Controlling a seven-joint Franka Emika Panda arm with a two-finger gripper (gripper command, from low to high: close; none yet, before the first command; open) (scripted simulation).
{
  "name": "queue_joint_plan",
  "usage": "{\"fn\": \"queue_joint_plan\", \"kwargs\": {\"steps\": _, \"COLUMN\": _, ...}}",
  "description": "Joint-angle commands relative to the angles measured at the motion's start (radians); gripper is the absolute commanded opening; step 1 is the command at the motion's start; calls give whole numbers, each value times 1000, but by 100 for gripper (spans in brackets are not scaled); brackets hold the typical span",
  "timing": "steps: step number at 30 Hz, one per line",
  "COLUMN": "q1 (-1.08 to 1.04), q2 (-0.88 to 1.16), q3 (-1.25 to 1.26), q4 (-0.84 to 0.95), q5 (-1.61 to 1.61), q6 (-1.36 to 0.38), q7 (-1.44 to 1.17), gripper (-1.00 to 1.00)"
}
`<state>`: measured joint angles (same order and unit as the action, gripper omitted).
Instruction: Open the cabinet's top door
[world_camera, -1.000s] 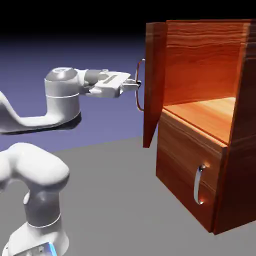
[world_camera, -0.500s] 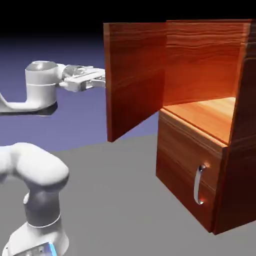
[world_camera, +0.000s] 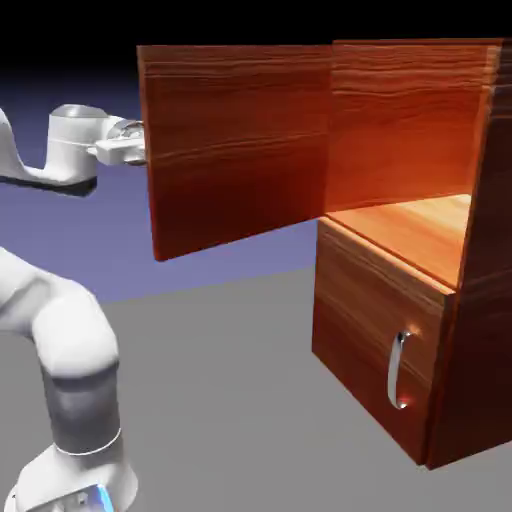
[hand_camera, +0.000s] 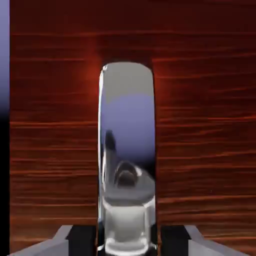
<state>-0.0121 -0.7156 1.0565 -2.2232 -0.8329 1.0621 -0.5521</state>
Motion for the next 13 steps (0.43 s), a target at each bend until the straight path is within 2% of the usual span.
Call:
{"fn": "queue_joint_plan", "kwargs": {"steps": 1, "q1": -36, "q2": 14, "q3": 34, "q4": 30, "q5": 9, "q6": -23, "q7": 4, "gripper": -100}}
{"fn": "queue_joint_plan", "kwargs": {"steps": 13, "q1": -471, "q2": 32, "q3": 387, "q4": 340, "q5": 96, "q6": -214, "q7": -15, "gripper": -100}}
